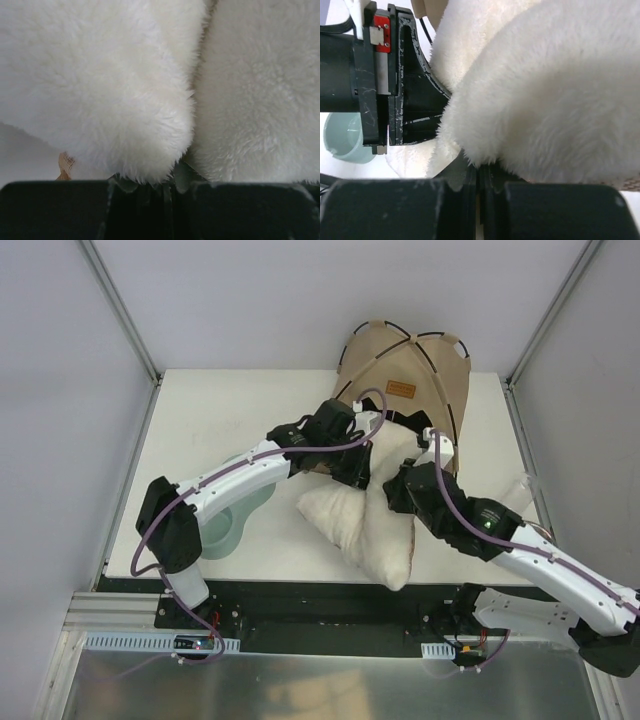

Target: Set up the pet tent

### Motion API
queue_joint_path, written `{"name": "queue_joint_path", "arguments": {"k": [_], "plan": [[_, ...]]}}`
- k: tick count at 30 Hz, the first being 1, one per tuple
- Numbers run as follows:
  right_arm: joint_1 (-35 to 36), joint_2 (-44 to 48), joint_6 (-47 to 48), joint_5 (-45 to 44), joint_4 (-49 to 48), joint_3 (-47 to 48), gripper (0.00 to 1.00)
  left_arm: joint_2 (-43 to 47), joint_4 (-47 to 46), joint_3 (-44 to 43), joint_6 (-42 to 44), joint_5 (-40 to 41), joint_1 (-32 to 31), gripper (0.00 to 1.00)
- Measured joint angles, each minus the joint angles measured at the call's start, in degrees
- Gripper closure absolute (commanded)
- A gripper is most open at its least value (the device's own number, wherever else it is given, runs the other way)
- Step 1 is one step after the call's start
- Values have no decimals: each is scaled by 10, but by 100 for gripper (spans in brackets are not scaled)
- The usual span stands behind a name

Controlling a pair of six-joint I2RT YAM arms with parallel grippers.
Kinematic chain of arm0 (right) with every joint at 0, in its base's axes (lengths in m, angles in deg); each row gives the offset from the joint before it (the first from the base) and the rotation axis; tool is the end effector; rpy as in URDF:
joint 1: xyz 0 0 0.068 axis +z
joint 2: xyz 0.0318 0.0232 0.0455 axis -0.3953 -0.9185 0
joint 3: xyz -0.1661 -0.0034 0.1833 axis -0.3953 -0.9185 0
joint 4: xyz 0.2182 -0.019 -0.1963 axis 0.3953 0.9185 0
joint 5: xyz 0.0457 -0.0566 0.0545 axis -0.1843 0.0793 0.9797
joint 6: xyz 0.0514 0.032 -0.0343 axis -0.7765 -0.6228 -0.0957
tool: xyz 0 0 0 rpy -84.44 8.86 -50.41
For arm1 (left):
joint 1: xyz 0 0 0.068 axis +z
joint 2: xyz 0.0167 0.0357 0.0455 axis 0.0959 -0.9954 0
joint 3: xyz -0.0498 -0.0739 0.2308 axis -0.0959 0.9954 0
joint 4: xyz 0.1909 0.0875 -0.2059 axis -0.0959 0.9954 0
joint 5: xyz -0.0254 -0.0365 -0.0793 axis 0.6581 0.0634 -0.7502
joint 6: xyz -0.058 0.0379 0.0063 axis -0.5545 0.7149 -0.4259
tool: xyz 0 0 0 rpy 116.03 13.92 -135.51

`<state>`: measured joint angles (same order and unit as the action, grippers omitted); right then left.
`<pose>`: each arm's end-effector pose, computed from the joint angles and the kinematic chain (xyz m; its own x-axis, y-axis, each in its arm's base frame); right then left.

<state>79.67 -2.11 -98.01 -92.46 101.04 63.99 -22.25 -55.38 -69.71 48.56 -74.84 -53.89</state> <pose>0.1656 0.1965 0.3363 -0.4388 0.0461 -0.8974 -0.2944 0.9362 0.1921 0.2761 -0.3467 0.2823 -0.7095 0.2680 -0.6517 0.6831 0.4888 -0.5426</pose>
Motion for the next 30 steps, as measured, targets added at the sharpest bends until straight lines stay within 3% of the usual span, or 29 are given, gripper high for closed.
{"name": "queue_joint_path", "arguments": {"k": [7, 12, 15, 18, 21, 23, 26, 30], "plan": [[-38, -41, 53, 2, -61, -20, 99, -8, -55, 25, -16, 31, 28, 100], [-89, -75, 73, 20, -99, -21, 83, -30, -99, 34, -36, 36, 42, 100], [-118, -97, 81, 33, -122, -21, 80, -50, -124, 35, -44, 42, 52, 99], [-141, -123, 83, 34, -145, -21, 78, -63, -139, 36, -48, 53, 58, 82], [-154, -149, 77, 23, -163, -21, 78, -71, -151, 37, -47, 62, 60, 56], [-161, -166, 68, 9, -174, -21, 77, -71, -162, 41, -45, 64, 60, 44], [-172, -193, 55, -14, -186, -23, 77, -69, -180, 52, -43, 67, 60, 35], [-185, -221, 38, -40, -193, -27, 77, -44, -195, 88, -37, 76, 60, 32]]}}
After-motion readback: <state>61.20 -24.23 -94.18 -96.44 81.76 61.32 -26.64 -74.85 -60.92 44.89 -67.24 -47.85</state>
